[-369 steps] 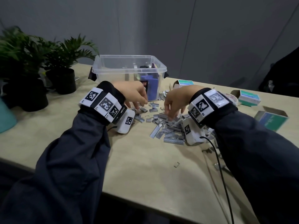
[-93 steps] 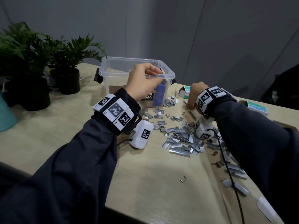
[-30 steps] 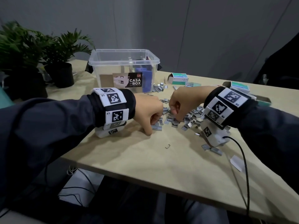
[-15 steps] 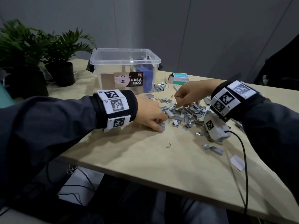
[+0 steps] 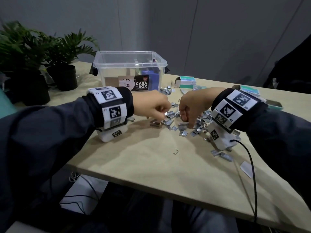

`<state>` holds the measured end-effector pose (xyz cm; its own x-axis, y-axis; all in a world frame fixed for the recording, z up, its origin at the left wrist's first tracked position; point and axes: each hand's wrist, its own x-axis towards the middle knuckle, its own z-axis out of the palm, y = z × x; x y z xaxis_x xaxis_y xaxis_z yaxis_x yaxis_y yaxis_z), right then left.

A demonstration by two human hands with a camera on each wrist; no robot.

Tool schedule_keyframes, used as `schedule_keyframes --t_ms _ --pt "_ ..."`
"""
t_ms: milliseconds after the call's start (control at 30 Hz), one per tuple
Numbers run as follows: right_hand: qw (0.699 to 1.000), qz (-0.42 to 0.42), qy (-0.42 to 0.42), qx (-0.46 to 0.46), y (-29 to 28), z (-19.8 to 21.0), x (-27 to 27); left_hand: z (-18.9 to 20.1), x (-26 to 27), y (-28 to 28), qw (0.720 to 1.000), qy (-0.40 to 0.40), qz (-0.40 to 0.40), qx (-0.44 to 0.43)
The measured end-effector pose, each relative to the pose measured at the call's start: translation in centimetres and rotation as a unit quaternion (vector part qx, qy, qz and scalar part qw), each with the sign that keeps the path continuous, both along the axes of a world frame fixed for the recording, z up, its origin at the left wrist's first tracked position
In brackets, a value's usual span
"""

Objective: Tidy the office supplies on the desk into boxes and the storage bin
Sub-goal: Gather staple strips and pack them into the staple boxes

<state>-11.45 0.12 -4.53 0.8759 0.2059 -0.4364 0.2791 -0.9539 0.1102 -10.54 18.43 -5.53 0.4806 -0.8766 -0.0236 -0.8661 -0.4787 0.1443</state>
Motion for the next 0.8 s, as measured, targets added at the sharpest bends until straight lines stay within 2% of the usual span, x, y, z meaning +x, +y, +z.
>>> schedule_keyframes --t_ms 100,200,267,333,467,567,700,800 --pt "1.0 0.015 -0.013 -0.005 -0.3 -0.3 0.1 0.9 0.9 0.7 0.992 0.093 0.04 -0.079" --pt "0.997 -0.011 0.011 0.074 -1.0 0.4 -0.2 1.2 1.1 1.1 0.957 0.229 0.077 -0.162" --pt "0.991 -0.027 0.01 0.133 -1.6 1.3 -0.3 1.2 1.3 1.4 0.932 0.274 0.109 -0.21" --pt "0.983 -0.04 -0.015 0.178 -2.2 2.0 -0.2 1.4 1.7 1.6 0.926 0.277 0.132 -0.22" --pt "0.952 -0.081 -0.041 0.294 -2.5 2.8 -0.3 1.3 2.4 1.5 0.929 0.23 0.179 -0.227" --pt "0.931 -0.091 -0.103 0.338 -2.4 3.2 -0.5 1.2 2.6 1.2 0.92 0.222 0.188 -0.261" --pt "0.903 -0.128 -0.12 0.393 -2.5 3.8 -0.9 1.6 2.4 0.7 0.893 0.242 0.192 -0.328" --pt "0.889 -0.134 -0.105 0.425 -2.2 3.9 -1.3 1.6 2.6 0.5 0.853 0.278 0.226 -0.38"
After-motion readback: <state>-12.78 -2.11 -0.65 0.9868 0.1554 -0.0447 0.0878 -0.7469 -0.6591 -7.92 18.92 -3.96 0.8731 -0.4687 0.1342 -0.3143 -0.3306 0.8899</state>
